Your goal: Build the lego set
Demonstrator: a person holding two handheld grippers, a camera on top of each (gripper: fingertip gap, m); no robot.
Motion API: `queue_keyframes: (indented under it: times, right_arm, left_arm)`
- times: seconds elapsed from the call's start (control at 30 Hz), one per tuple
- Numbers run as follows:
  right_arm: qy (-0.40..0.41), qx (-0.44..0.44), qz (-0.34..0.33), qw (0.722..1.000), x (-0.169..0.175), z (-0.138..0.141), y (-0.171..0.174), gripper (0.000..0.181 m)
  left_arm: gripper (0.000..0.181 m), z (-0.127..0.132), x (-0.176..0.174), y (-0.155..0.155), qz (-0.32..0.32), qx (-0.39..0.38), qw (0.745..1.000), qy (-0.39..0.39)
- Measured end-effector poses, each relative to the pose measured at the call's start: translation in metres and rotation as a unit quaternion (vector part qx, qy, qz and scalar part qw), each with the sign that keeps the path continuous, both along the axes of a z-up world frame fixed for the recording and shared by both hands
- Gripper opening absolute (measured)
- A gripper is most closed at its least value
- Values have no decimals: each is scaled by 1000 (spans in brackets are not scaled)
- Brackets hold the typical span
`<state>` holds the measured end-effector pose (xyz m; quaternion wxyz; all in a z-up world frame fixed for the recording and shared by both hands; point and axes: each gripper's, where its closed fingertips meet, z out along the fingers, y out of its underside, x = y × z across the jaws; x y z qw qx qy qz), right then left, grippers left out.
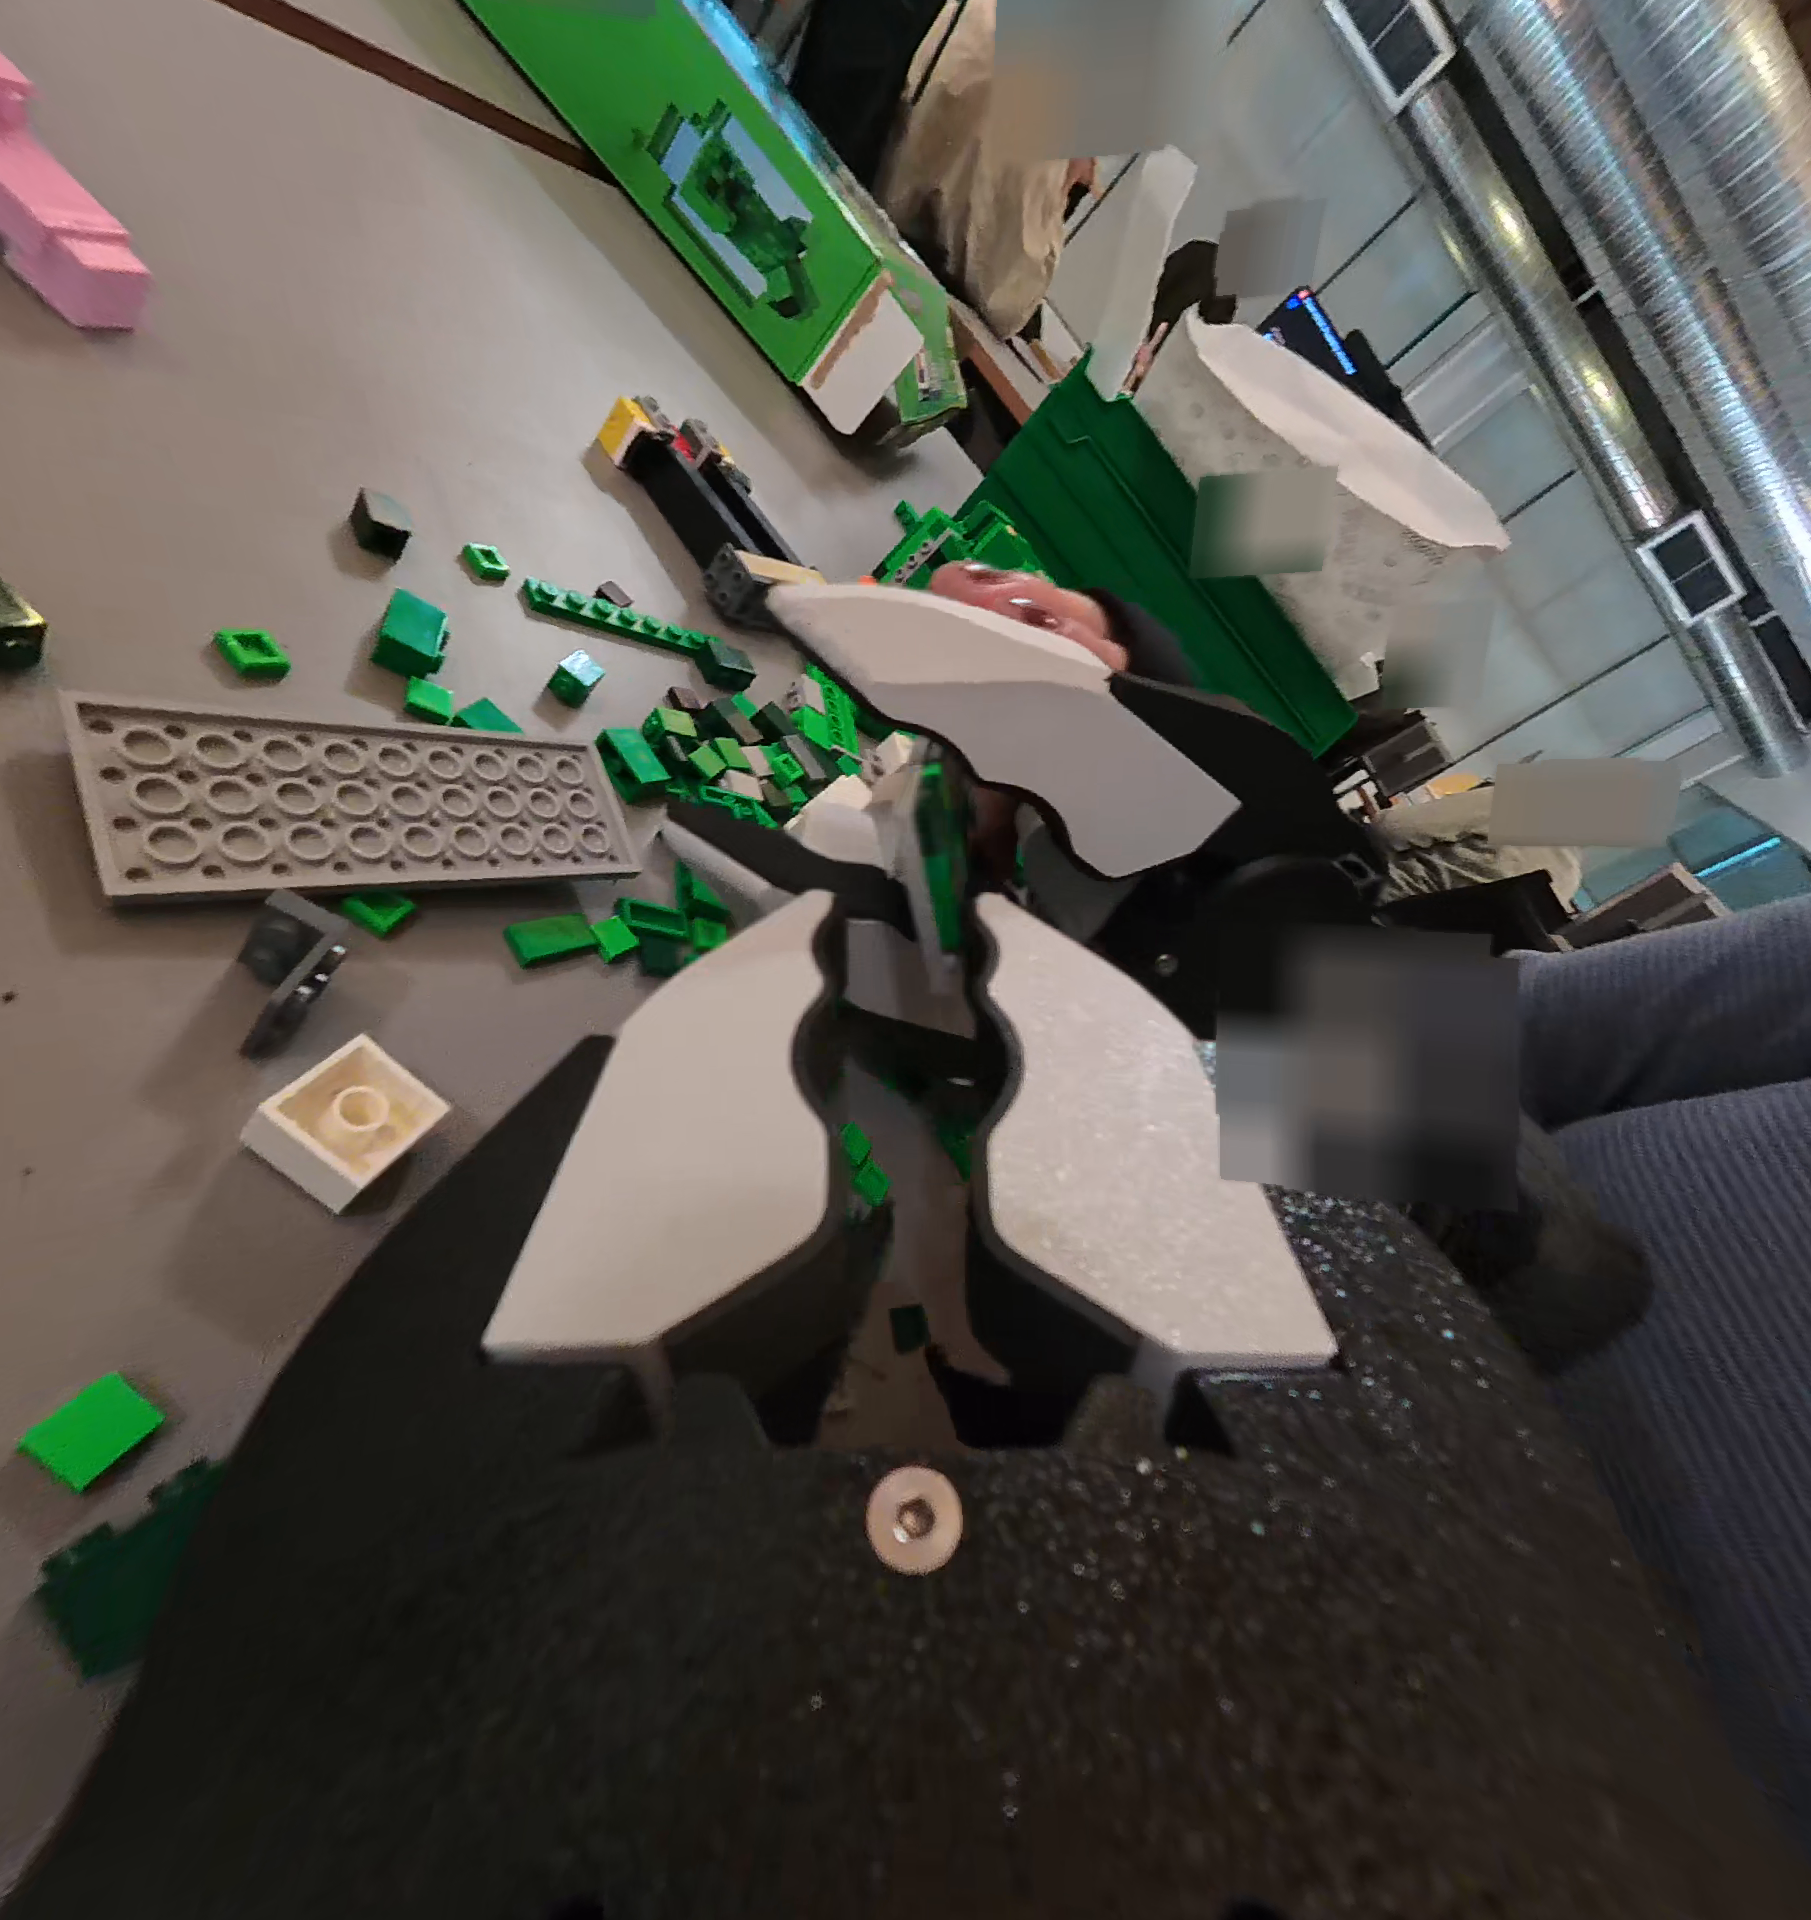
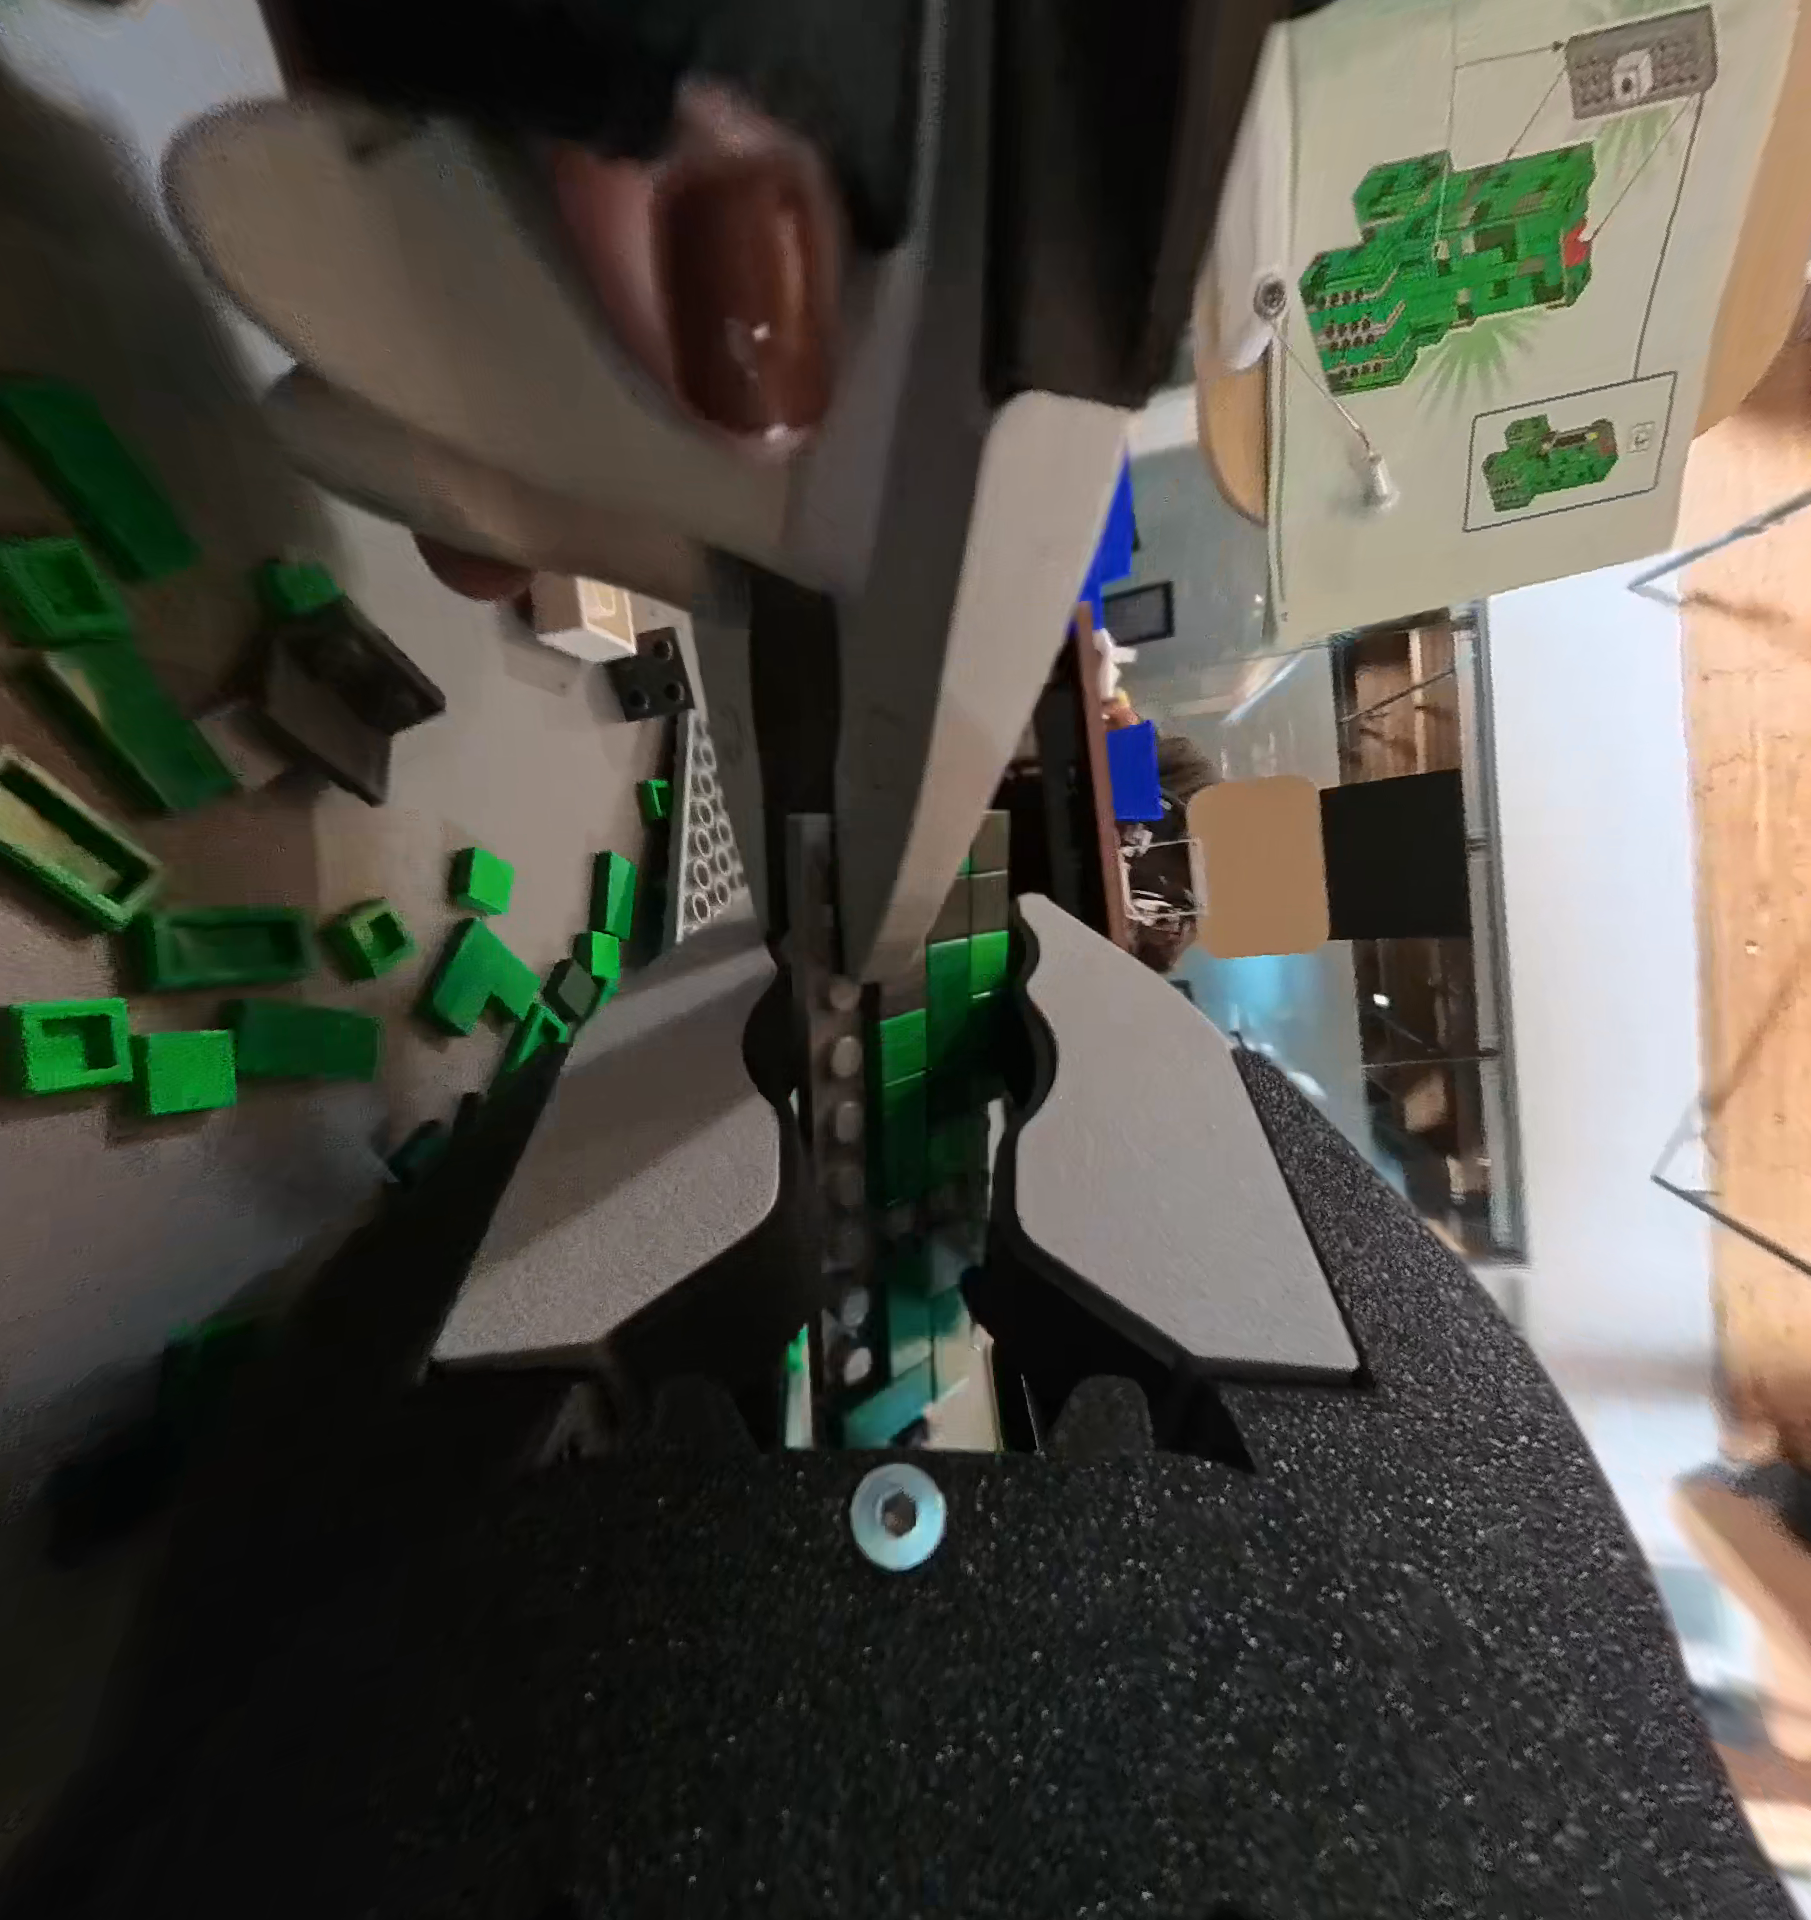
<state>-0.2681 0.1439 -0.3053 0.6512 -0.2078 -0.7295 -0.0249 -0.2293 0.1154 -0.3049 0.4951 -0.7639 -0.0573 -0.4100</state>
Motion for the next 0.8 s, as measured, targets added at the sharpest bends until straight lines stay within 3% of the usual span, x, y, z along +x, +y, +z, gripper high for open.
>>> queue_keyframes:
  times: [0.17, 0.3, 0.37, 0.57, 0.8]
  right_arm:
    - [-9, -26, 31, 999, 0, -4, -7, 32]
    - [-12, -24, 84, 996, 0, -6, -27, 31]
    - [-4, -20, 86, 996, 0, -4, -27, 32]
    - [-32, -95, 46, 994, -1, -11, -17, 52]
    - [-60, -62, 11, 996, -2, -17, -12, 37]
  left_arm:
    - [10, 4, 4, -2, -17, 16, 1000, -1]
    - [23, 6, 6, -2, -22, 20, 999, -22]
    - [12, 8, 9, -4, -38, 19, 998, -41]
    - [6, 4, 9, -5, -32, 14, 999, -3]
    - [5, 3, 7, -5, -27, 9, 1000, 8]
